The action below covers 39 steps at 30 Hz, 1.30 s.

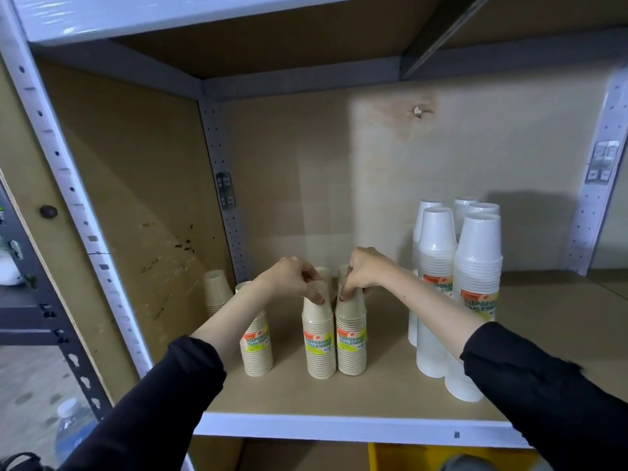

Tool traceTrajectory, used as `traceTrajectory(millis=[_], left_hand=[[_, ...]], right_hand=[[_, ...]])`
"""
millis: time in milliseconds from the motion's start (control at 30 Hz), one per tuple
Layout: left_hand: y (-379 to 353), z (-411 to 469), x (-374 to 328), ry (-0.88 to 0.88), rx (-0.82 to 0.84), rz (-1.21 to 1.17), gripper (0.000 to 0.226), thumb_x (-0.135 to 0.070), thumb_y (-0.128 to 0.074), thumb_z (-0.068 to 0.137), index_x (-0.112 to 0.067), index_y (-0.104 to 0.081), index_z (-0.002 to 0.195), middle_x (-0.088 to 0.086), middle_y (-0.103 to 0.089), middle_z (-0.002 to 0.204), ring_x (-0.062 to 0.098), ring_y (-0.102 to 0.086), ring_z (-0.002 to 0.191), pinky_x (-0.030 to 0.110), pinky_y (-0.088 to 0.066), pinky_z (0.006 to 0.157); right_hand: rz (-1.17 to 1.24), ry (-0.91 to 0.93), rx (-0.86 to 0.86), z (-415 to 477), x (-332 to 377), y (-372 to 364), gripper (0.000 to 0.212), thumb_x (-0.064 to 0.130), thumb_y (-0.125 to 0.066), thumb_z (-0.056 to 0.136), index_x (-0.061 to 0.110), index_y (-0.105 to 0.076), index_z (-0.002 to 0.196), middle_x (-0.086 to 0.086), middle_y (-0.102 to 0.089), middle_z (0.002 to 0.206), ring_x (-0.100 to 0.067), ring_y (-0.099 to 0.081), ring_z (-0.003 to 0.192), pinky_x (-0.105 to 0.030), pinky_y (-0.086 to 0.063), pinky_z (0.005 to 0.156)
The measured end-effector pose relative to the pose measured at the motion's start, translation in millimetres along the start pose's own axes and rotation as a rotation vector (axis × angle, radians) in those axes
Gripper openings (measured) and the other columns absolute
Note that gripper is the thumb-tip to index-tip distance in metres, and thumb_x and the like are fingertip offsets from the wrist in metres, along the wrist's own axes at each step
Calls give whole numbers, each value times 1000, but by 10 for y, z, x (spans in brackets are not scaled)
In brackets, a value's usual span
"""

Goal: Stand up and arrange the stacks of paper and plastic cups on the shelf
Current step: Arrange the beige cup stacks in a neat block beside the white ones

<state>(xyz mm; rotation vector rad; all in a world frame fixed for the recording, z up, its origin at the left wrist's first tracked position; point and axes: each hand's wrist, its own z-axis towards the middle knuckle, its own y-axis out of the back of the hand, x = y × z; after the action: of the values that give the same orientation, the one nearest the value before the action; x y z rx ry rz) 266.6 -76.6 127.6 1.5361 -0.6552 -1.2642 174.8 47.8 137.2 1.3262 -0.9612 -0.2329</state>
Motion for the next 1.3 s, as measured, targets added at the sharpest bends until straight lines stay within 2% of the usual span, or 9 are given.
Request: traceTrajectory(millis=[233,400,567,767,867,967,1100,1200,1300], left_hand=[[-13,12,-25,-11,-36,-13,48,-25,-80,69,-8,-66,112,3,-60,97,17,-55,90,27,-46,83],[-35,18,-34,-20,-19,-20,48,-24,-79,71,-7,-66,113,9,-65,107,16,-53,91,24,-43,81],[-45,30,-53,-31,1,-11,49,-23,-78,72,-8,-63,117,10,-64,120,13,-50,93,21,-40,81],[-23,47,-65,-38,28,14,51,-25,-77,74,-11,-61,120,6,-62,123,12,-49,95,21,-38,81],[27,42,-62,-47,23,15,48,-28,-75,75,-12,-62,118,5,-63,121,13,-52,96,21,-38,81],[139,4,-9,-35,-33,-27,44,-30,-72,78,-11,-63,117,7,-65,116,16,-56,97,22,-41,81],[340,-98,159,8,-172,-42,31,-22,-64,85,-7,-65,113,9,-66,115,13,-55,92,21,-44,80],[498,-194,365,88,-299,3,26,-14,-57,89,-4,-66,112,12,-67,114,18,-59,93,25,-46,80],[628,-265,607,198,-377,36,28,-9,-54,88,-2,-65,113,17,-65,117,29,-62,104,35,-52,88]], right_hand=[[-35,-3,-12,26,-12,20,41,20,-81,66,0,-65,99,-10,-62,86,-23,-61,73,-34,-57,77],[-38,-12,-12,37,-40,-2,35,21,-81,67,7,-58,89,-8,-60,87,-19,-58,60,-23,-45,52],[-18,-26,6,20,-68,16,48,24,-81,67,0,-64,106,-9,-61,90,-22,-60,74,-27,-49,63],[-31,-20,0,28,-43,56,36,26,-78,68,6,-63,93,-8,-61,89,-21,-60,75,-30,-54,71],[-26,-17,-57,15,7,97,30,24,-74,70,4,-65,91,-9,-61,84,-22,-58,70,-25,-47,58],[20,25,-121,26,85,169,39,23,-75,72,-2,-69,100,-11,-64,84,-23,-58,74,-24,-42,56],[71,117,-191,94,286,192,34,18,-76,73,-2,-71,100,-15,-72,105,-22,-63,86,-27,-48,74],[87,217,-209,137,508,98,30,15,-75,75,-1,-73,101,-14,-72,109,-24,-65,95,-28,-51,84],[81,308,-182,201,737,-99,33,17,-73,78,1,-70,106,-14,-69,115,-24,-63,100,-24,-44,77]])
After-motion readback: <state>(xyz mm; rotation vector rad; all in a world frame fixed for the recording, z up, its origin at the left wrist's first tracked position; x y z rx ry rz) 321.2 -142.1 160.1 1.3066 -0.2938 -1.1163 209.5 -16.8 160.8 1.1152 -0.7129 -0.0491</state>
